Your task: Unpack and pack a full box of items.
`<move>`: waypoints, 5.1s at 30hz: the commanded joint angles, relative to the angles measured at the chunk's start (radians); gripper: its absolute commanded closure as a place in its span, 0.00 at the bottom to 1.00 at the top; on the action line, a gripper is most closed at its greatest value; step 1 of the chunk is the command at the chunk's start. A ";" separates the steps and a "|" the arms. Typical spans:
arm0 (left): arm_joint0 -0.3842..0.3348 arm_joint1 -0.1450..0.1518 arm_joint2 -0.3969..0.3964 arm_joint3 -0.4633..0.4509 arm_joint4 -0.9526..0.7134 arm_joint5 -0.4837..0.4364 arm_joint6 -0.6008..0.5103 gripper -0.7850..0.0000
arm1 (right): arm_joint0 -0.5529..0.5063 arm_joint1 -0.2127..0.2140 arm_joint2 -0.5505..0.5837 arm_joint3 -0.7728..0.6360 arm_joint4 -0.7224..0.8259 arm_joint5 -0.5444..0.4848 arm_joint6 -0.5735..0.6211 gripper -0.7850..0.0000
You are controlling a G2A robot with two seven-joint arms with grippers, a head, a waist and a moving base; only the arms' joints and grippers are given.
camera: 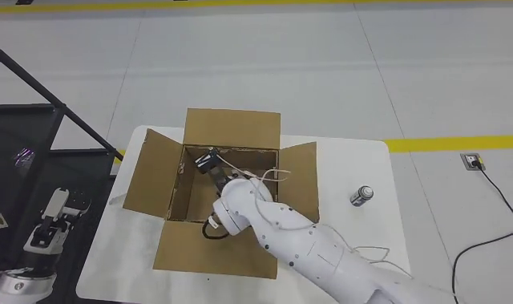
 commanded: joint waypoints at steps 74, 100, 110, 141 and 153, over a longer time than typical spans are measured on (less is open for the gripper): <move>0.000 0.000 0.000 0.000 0.000 0.000 0.000 0.00 | -0.400 0.190 1.130 -0.340 -0.515 -0.332 0.337 0.00; 0.000 0.000 0.000 0.000 0.000 0.000 0.000 0.00 | -0.448 0.209 1.167 -0.651 -0.303 -0.307 0.319 1.00; 0.000 0.000 0.000 0.000 0.000 0.000 0.000 0.00 | -0.552 0.189 1.023 -1.073 -0.085 -0.171 0.183 1.00; 0.000 0.000 0.000 0.000 0.000 0.000 0.000 0.00 | -0.290 0.086 0.318 -0.351 -0.333 -0.137 0.208 1.00; 0.000 0.000 0.000 0.000 0.000 0.000 0.000 0.00 | -0.186 0.018 0.248 -0.112 -0.294 -0.108 0.177 0.80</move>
